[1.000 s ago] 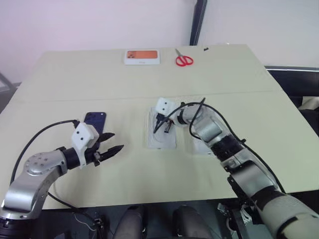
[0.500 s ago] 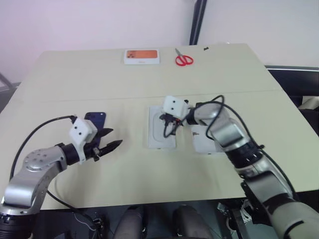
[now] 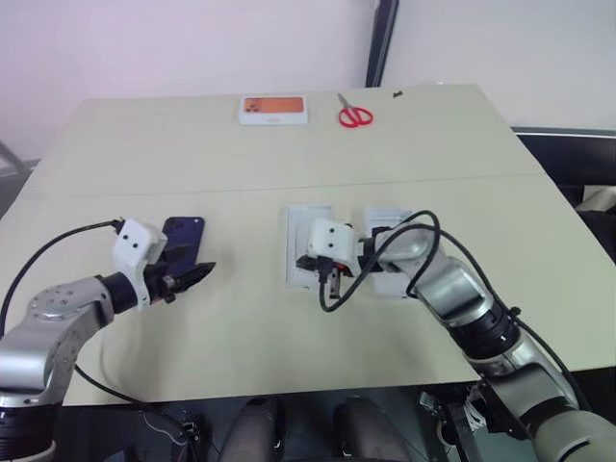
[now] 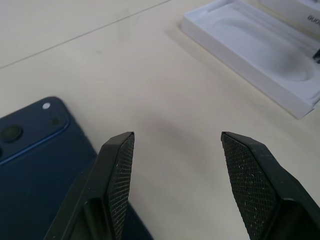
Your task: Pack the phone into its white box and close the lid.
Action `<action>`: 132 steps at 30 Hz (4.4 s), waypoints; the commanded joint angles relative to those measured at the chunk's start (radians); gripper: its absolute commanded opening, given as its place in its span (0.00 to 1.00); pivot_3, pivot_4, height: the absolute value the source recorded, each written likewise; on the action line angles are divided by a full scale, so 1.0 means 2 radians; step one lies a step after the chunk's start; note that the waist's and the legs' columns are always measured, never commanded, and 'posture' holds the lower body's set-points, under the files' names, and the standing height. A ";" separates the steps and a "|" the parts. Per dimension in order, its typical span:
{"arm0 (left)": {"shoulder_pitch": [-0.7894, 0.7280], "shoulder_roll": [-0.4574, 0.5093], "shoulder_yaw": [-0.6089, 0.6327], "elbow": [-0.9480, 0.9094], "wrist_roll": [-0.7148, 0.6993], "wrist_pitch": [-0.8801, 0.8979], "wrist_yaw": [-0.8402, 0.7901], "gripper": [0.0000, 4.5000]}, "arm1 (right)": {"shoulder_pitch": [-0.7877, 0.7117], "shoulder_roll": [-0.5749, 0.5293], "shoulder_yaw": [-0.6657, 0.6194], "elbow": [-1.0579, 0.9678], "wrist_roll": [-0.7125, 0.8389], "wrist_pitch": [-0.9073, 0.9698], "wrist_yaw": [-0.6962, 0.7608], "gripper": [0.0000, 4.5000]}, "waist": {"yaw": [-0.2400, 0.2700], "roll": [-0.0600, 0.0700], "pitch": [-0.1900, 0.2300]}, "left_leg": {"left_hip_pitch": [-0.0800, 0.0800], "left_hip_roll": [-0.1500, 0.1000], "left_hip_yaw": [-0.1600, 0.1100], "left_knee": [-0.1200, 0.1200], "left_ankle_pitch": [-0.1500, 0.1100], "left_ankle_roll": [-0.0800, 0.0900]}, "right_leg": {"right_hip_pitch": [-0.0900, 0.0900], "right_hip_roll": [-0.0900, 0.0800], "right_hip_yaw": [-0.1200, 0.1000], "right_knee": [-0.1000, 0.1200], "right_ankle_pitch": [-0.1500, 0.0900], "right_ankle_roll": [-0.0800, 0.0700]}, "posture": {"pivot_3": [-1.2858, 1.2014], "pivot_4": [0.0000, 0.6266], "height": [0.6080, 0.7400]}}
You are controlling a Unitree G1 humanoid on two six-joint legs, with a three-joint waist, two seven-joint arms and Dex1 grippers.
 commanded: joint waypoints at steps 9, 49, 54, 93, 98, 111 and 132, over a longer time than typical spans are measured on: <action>0.044 0.017 0.013 -0.054 -0.014 -0.056 -0.069 0.65 | 0.029 -0.059 0.028 -0.039 -0.006 -0.020 0.023 0.73 | 0.001 0.000 0.000 | 0.000 0.000 0.000 0.000 0.000 0.000 | 0.000 0.000 0.000 -0.001 0.000 0.000 | 0.52 0.24 1.00; -0.003 0.013 0.099 0.006 -0.079 0.079 0.027 0.76 | -0.038 0.023 -0.042 -0.018 0.073 0.010 -0.013 0.50 | 0.001 0.000 0.000 | 0.001 0.000 0.000 0.000 -0.001 0.001 | 0.001 0.000 0.000 -0.001 0.000 0.000 | 0.52 0.24 1.00; -0.045 0.012 0.100 0.063 -0.046 0.132 0.106 1.00 | -0.091 0.092 0.018 0.111 0.012 -0.017 -0.075 0.00 | -0.003 0.000 0.000 | 0.001 0.000 0.000 0.000 0.001 -0.001 | 0.000 0.000 -0.001 0.000 0.000 0.000 | 0.52 0.24 1.00; -0.236 -0.093 0.068 0.174 -0.141 0.487 0.162 1.00 | -0.128 0.242 0.085 0.357 -0.139 -0.212 -0.153 0.00 | 0.000 -0.001 -0.001 | 0.001 -0.001 -0.001 0.001 0.002 -0.003 | -0.002 0.000 -0.001 0.002 0.000 0.000 | 0.52 0.24 1.00; -0.247 -0.120 0.098 0.186 -0.172 0.487 0.192 1.00 | -0.124 0.244 0.082 0.354 -0.143 -0.214 -0.150 0.00 | 0.003 -0.001 -0.002 | 0.001 -0.001 -0.001 0.001 0.002 -0.003 | -0.001 0.000 -0.001 0.002 0.000 0.000 | 0.52 0.24 1.00; -0.262 -0.118 0.126 0.200 -0.179 0.487 0.244 1.00 | -0.119 0.241 0.078 0.351 -0.149 -0.216 -0.145 0.00 | -0.003 -0.002 -0.002 | 0.001 -0.001 -0.001 0.001 0.002 -0.004 | -0.001 0.000 -0.001 0.002 0.000 0.000 | 0.52 0.24 1.00; -0.283 -0.138 0.201 0.205 -0.132 0.487 0.267 0.32 | -0.116 0.232 0.071 0.327 -0.162 -0.208 -0.137 0.00 | -0.004 -0.002 -0.002 | 0.001 -0.001 -0.001 0.000 0.002 -0.004 | -0.002 0.000 -0.001 0.002 0.000 0.000 | 0.52 0.24 1.00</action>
